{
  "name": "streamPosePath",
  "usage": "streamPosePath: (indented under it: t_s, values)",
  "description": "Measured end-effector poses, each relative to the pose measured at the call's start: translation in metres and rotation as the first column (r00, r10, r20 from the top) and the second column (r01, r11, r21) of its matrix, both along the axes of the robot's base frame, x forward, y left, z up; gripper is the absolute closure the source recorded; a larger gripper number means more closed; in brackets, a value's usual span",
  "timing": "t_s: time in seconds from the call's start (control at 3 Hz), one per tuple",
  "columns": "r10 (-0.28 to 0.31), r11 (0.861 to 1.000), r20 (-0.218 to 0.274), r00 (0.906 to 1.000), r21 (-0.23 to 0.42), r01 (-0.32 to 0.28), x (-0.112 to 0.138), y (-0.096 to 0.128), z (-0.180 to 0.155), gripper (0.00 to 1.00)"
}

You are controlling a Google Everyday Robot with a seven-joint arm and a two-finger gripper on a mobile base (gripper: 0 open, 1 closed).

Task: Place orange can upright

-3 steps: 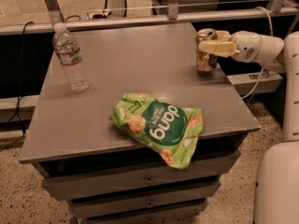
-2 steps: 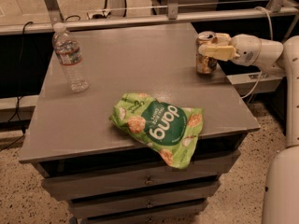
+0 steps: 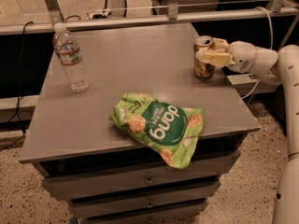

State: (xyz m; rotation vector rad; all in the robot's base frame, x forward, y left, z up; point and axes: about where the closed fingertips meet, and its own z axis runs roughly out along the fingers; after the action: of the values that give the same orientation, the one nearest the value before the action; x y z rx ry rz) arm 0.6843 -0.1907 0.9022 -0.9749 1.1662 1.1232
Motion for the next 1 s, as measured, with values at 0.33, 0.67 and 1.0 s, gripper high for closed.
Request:
streamPosePath:
  t_s: [0.33,0.67,1.0]
  values:
    - [0.000,1.000,0.002,1.0000,0.001,0.000,-0.0006,0.0003,0.0008,0.61]
    - [0.000,1.000,0.002,1.0000,0.001,0.000,-0.0007,0.0003,0.0029,0.37]
    - [0.000,1.000,0.002,1.0000,0.001,0.000,-0.0007,0.0003,0.0029,0.13]
